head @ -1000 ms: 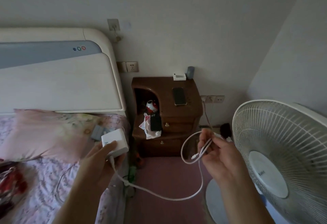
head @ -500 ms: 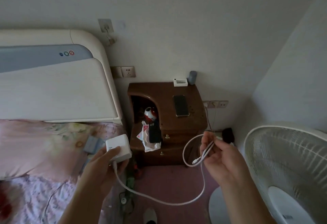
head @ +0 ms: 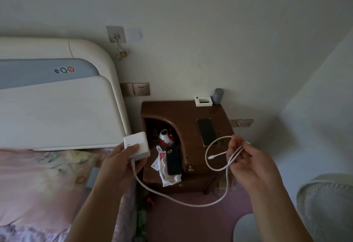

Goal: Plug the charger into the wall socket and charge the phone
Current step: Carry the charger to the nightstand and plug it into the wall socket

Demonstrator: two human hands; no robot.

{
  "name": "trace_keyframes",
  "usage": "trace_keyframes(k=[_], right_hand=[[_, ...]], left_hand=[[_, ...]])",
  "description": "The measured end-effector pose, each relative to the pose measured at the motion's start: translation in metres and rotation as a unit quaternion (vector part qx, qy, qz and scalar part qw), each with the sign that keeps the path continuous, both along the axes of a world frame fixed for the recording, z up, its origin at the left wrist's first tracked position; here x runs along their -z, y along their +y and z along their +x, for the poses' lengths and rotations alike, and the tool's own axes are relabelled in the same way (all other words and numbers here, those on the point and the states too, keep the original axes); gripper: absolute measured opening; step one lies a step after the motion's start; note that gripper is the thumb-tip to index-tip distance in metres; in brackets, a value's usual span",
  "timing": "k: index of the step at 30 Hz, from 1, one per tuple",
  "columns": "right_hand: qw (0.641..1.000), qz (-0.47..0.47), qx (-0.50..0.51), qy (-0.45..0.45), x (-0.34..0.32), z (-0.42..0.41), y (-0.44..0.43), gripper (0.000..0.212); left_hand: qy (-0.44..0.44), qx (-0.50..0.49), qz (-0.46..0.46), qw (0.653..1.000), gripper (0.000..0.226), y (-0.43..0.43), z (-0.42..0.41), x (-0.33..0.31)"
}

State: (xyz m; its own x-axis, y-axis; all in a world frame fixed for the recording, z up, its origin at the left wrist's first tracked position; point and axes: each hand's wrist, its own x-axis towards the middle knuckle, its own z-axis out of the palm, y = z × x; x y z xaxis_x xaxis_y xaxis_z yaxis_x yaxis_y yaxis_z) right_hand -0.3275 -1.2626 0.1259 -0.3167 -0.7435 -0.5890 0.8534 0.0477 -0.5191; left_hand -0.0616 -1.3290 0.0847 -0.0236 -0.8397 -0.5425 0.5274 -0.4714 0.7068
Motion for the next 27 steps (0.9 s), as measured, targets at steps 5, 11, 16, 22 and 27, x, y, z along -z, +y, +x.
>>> trace_keyframes(k=[5,11,16,22,27], right_hand=[[1.0,0.008,-0.002,-0.003,-0.003,0.008,-0.027,0.032],[1.0,0.009,-0.009,-0.006,0.001,0.01,-0.063,0.03],[0.999,0.019,-0.034,-0.003,0.004,0.007,-0.104,0.025],[0.998,0.025,-0.06,-0.004,0.008,-0.007,-0.157,0.017],[0.996,0.031,-0.081,-0.017,0.012,-0.03,-0.198,0.017]], left_hand=[[-0.015,0.004,0.014,1.0,0.042,-0.03,0.006,0.001],[-0.018,-0.004,0.019,1.0,0.04,-0.059,0.005,0.005],[-0.037,-0.023,0.02,0.999,0.031,-0.085,-0.002,0.004],[-0.065,-0.041,0.028,0.997,0.02,-0.123,-0.019,0.006],[-0.071,-0.06,0.039,0.995,0.018,-0.157,-0.048,0.007]])
